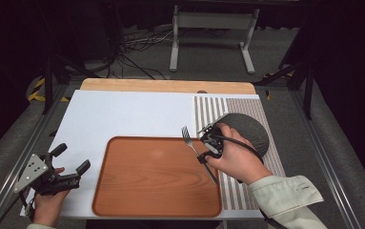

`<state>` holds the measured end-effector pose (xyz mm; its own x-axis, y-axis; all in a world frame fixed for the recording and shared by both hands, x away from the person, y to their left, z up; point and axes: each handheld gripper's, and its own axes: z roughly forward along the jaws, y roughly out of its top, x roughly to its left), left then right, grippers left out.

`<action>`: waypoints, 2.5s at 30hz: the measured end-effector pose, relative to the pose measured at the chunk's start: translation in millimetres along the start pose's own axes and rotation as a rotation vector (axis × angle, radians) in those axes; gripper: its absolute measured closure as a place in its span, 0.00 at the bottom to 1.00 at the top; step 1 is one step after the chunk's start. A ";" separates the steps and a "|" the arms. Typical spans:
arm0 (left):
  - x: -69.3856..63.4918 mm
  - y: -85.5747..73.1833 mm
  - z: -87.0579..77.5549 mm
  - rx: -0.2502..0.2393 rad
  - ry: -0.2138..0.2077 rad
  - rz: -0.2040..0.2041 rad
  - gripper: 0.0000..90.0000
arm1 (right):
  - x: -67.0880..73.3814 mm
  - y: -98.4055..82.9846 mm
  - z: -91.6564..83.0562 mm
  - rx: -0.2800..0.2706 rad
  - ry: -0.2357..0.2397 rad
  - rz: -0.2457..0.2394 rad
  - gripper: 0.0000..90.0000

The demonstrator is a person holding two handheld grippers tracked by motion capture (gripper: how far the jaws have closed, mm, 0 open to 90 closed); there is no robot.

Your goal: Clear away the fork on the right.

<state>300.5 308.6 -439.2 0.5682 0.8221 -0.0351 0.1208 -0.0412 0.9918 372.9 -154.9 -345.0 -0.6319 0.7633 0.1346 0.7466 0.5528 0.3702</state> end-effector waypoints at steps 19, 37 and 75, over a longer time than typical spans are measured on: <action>0.2 -0.4 0.3 0.001 -0.001 -0.003 0.00 | 7.6 5.4 27.7 0.083 -0.010 0.124 0.94; 0.6 -0.2 -0.2 0.000 -0.001 -0.001 0.00 | 11.6 5.0 52.5 0.208 -0.029 0.182 0.94; 0.7 0.2 -0.2 0.001 -0.001 0.002 0.00 | 11.5 -0.2 73.1 0.336 -0.054 0.277 0.94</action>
<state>300.8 309.3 -439.0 0.5694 0.8214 -0.0333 0.1207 -0.0435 0.9917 380.7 -121.8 -410.7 -0.3928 0.9096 0.1354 0.9184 0.3957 0.0061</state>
